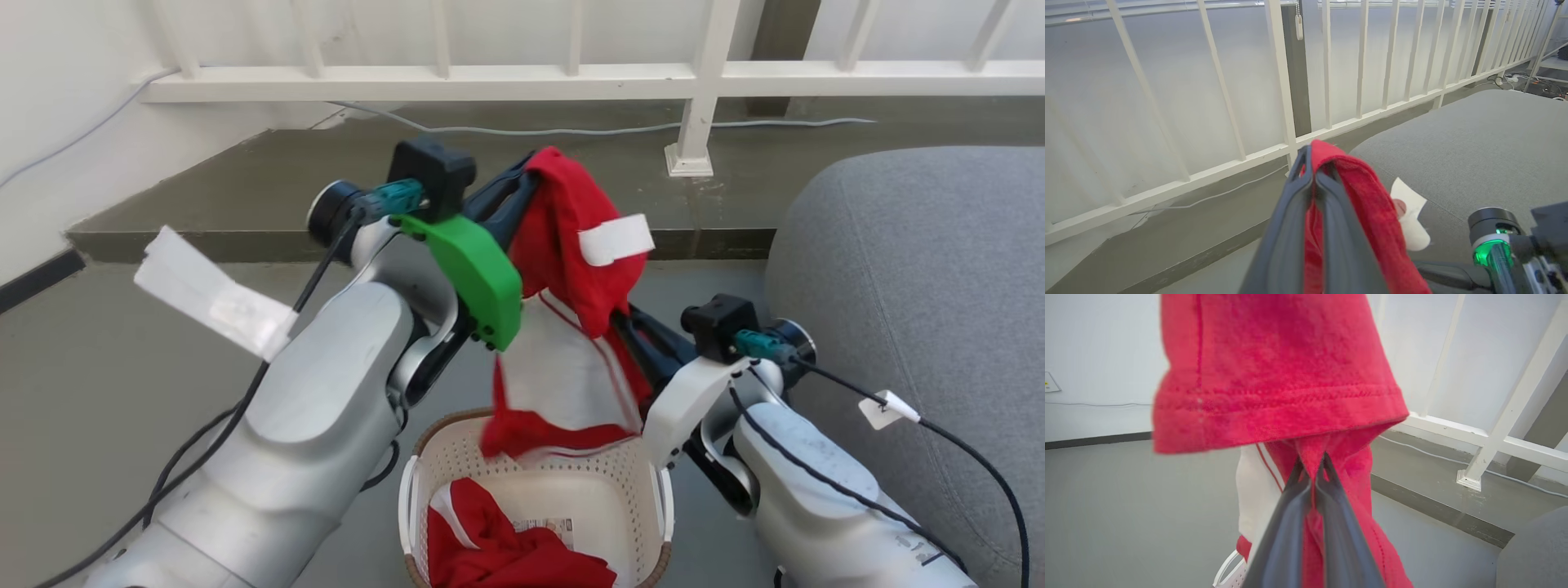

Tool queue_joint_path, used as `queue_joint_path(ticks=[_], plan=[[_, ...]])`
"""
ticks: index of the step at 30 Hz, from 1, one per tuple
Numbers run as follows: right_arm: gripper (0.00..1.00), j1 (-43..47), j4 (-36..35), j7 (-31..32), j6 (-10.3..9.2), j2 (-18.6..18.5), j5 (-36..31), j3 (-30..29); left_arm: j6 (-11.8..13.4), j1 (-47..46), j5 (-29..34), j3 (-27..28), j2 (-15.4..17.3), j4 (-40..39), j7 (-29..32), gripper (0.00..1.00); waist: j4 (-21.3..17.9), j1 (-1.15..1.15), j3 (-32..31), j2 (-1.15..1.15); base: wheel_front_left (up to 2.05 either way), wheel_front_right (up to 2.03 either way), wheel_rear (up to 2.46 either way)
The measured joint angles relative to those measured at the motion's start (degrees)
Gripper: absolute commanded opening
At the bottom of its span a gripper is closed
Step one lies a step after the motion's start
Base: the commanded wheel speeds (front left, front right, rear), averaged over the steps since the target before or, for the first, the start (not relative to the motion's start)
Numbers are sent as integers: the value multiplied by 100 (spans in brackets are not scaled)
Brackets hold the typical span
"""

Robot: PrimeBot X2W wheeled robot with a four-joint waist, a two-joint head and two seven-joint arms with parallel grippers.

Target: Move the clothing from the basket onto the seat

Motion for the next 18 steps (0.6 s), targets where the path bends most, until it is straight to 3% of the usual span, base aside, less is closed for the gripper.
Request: queue_joint_path(ticks=[8,9,10,11,12,13,18], plan=[[0,-1,-215,5,-154,-1,176,-569,119,443,-123,186,194,214,-167,0,-174,0,55,0,0,0,0],[0,-1,-253,4,-157,-1,178,-614,129,483,-145,222,197,234,-211,7,-196,0,60,0,0,0,0],[0,-1,-290,4,-196,0,178,-661,149,520,-151,255,198,245,-252,28,-219,0,66,0,0,0,0],[0,-1,-332,4,-196,-2,178,-703,152,548,-155,282,200,258,-296,71,-243,0,71,0,0,0,0],[0,-2,-372,5,-197,-10,178,-743,152,572,-175,299,201,267,-331,92,-266,0,76,0,0,0,0],[0,-2,-408,5,-204,-20,178,-778,152,595,-186,302,204,276,-364,100,-289,0,81,0,0,0,0],[0,-7,-580,5,-252,-110,169,-972,152,712,-193,333,214,290,-515,100,-390,0,107,0,0,0,0]])
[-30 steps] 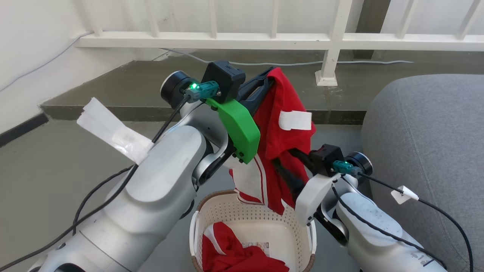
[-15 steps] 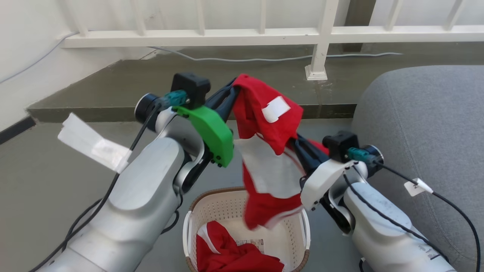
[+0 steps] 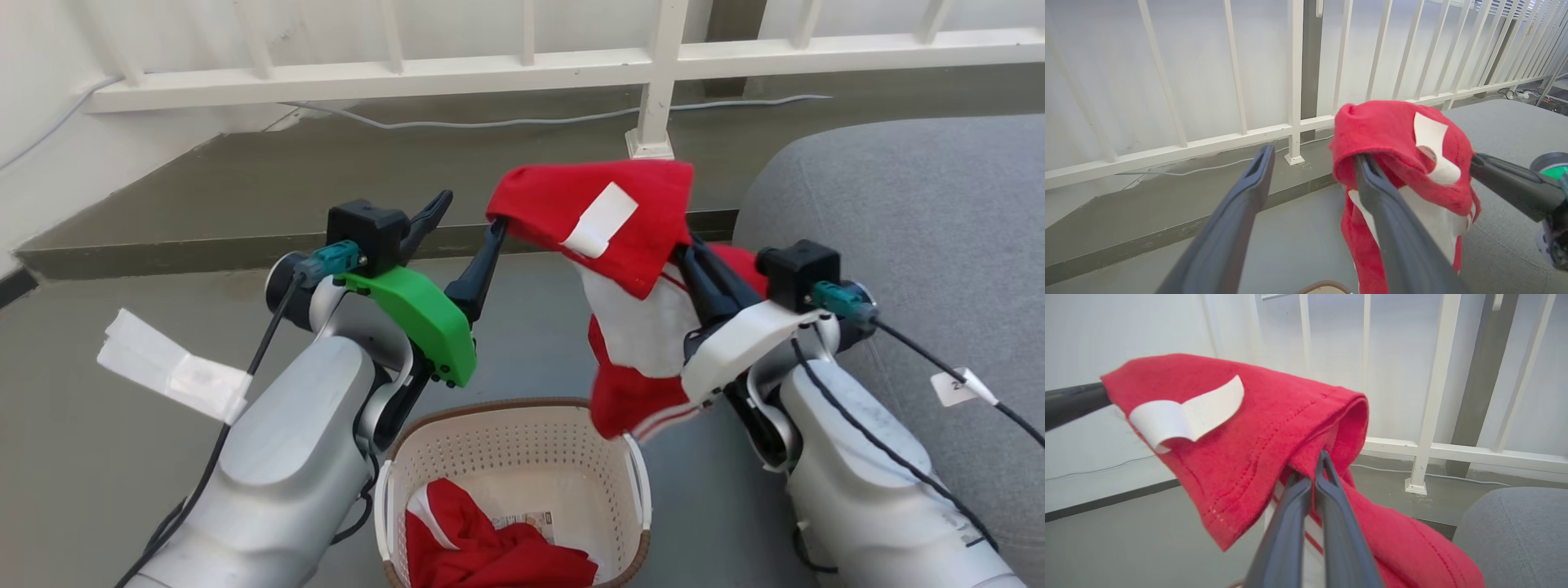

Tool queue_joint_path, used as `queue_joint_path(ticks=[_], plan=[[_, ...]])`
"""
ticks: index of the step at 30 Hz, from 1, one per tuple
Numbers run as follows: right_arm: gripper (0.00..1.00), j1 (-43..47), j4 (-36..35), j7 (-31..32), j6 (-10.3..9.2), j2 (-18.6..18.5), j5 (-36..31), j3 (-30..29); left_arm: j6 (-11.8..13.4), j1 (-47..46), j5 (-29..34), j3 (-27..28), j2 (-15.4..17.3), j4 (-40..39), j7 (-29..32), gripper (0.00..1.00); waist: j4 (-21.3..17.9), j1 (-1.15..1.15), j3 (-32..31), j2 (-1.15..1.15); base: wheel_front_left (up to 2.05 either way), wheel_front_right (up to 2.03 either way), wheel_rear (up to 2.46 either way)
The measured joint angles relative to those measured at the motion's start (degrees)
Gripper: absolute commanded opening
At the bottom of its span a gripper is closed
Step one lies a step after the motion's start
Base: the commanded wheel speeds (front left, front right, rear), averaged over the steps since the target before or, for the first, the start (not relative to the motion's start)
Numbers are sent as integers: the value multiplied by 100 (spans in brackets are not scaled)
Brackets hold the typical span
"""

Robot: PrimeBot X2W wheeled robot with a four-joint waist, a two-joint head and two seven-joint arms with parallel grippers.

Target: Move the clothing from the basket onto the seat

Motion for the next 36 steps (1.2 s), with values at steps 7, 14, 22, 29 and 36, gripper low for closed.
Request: queue_joint_path(ticks=[7,14,22,29,36], plan=[[0,-20,-230,0,-55,-167,-96,-296,-12,249,0,-11,142,19,-225,100,-160,0,18,0,0,0,0],[0,-19,-391,0,-105,-370,-102,-603,-68,578,0,-109,168,21,-349,100,-359,0,32,0,0,0,0],[0,55,-598,0,-213,-590,-200,-875,-165,857,0,-264,182,-68,-502,100,-708,0,38,0,0,0,0],[0,229,-715,0,-288,-706,-201,-1087,-188,999,4,-428,179,-212,-582,100,-1123,0,46,0,0,0,0],[0,416,-876,0,-299,-804,-208,-1255,-214,1059,62,-525,170,-386,-642,100,-1617,0,76,0,0,0,0]])
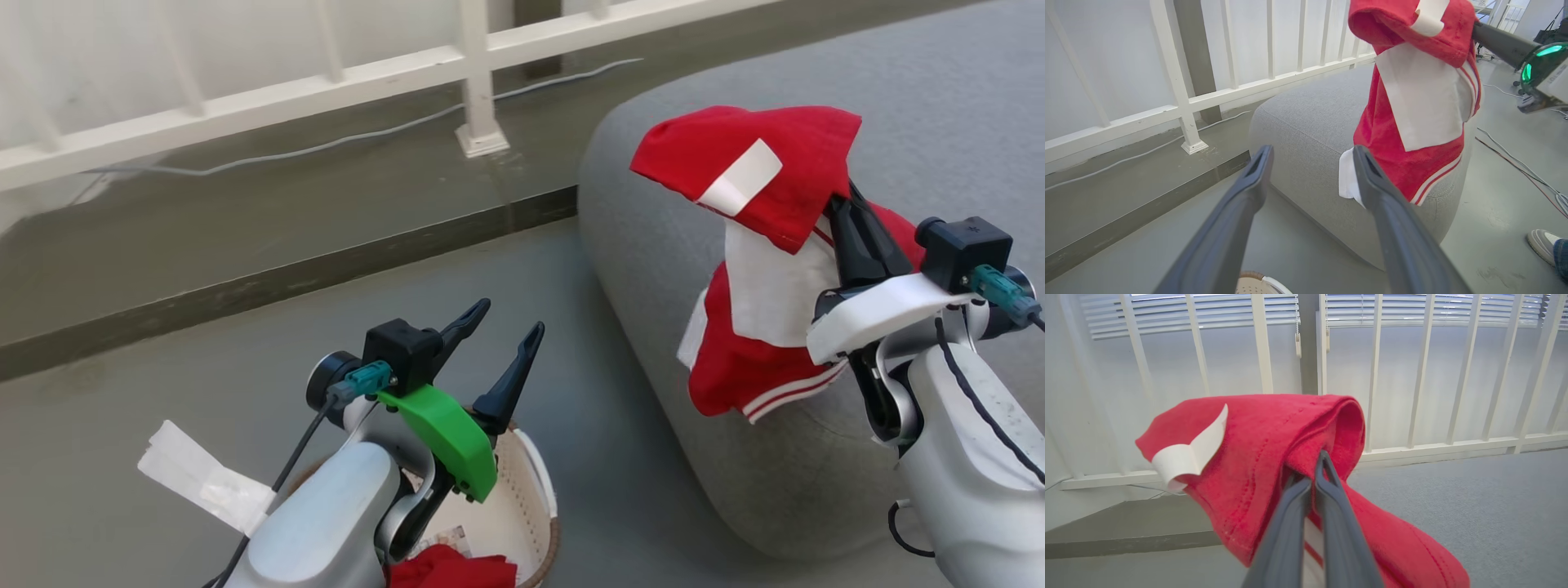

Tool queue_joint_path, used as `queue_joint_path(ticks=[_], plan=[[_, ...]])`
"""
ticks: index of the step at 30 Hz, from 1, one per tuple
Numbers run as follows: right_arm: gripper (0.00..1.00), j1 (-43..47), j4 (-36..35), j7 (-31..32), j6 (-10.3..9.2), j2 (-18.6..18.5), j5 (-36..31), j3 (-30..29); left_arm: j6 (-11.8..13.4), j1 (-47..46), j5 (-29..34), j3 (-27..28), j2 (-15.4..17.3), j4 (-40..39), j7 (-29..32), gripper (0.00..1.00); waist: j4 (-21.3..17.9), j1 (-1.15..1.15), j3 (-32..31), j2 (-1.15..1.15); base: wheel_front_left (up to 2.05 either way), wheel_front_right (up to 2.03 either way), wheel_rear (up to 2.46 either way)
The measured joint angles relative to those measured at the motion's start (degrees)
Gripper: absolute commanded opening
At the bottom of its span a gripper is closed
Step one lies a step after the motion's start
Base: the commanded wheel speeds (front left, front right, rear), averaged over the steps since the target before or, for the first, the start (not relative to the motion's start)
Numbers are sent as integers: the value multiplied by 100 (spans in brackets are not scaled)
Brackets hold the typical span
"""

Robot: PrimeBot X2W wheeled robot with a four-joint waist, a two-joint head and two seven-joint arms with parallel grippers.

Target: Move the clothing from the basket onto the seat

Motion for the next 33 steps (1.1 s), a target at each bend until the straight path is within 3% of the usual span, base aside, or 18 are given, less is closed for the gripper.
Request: queue_joint_path(ticks=[10,19,33], plan=[[0,124,-181,0,-38,-14,-8,-190,-5,129,44,-102,-1,-141,-36,100,-729,0,88,0,0,0,0],[0,238,-311,0,-41,-43,-8,-394,-9,132,97,-181,-10,-203,-37,100,-1154,0,191,0,0,0,0],[0,338,-628,0,-41,-78,-7,-723,-31,123,164,-328,-30,-437,86,100,-1101,0,502,0,0,0,0]])
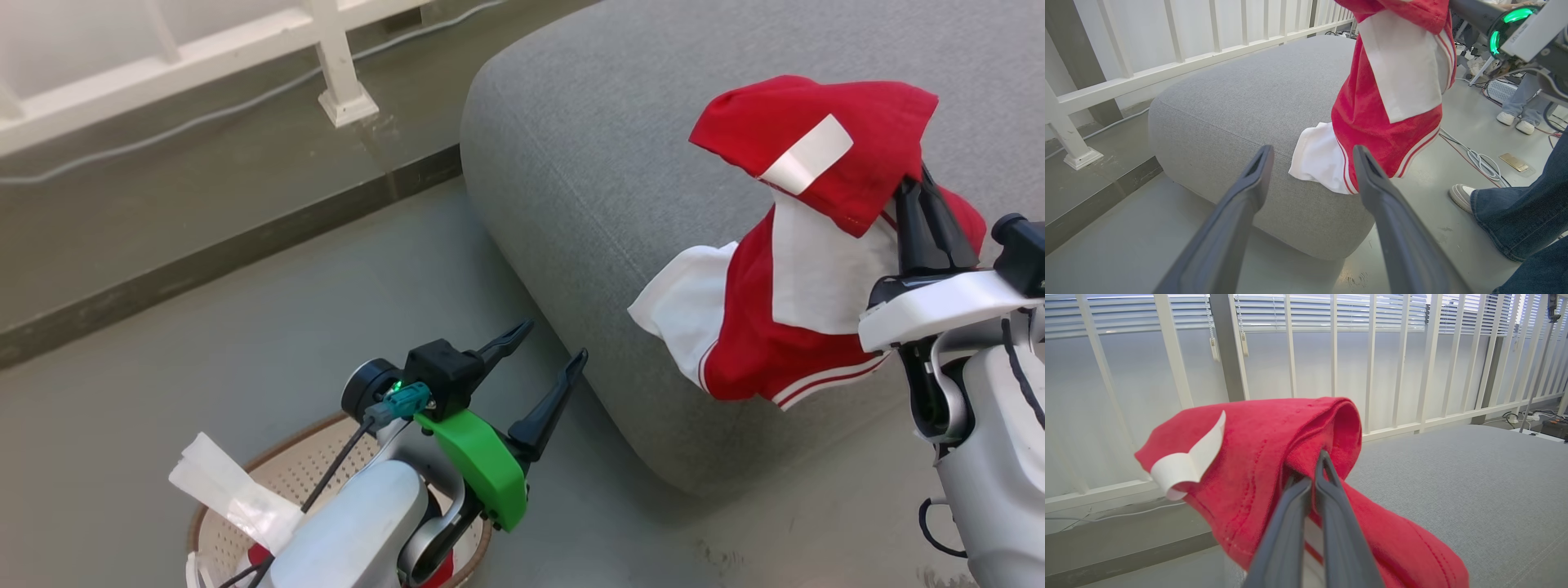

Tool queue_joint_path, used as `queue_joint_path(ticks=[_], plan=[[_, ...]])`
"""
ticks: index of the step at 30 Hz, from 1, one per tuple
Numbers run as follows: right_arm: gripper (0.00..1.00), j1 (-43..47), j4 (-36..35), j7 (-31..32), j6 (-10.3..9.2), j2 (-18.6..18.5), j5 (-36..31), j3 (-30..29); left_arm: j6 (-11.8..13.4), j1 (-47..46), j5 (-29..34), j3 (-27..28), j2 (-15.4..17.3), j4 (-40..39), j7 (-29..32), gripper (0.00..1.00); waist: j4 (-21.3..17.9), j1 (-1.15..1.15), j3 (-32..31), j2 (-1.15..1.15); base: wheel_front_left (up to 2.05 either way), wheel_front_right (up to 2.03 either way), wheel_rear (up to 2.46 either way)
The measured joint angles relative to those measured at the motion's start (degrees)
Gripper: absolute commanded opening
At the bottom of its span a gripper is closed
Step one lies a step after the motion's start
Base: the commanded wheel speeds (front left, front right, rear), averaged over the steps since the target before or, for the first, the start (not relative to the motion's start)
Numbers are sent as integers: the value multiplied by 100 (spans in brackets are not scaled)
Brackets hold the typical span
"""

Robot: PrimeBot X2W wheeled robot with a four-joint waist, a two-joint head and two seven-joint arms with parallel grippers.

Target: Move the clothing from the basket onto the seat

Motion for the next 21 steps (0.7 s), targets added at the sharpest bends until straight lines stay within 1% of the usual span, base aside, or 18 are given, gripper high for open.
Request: queue_joint_path(ticks=[4,6,9,16,21], plan=[[0,-17,-46,0,2,11,1,-60,1,-35,64,-24,15,-111,69,100,68,0,169,0,0,0,0],[0,-63,-44,0,10,21,16,-96,8,-90,192,-47,35,-172,116,100,105,0,270,0,0,0,0],[0,-304,-9,0,51,21,27,-163,23,-208,259,-57,73,-304,177,100,163,0,446,0,0,0,0],[0,-1339,252,1,103,-147,71,-253,79,-456,348,-56,246,-609,361,100,321,0,938,0,0,0,0],[0,-2172,419,105,103,-342,38,-374,82,-639,427,-94,296,-840,494,100,450,2,1318,0,0,0,0]])
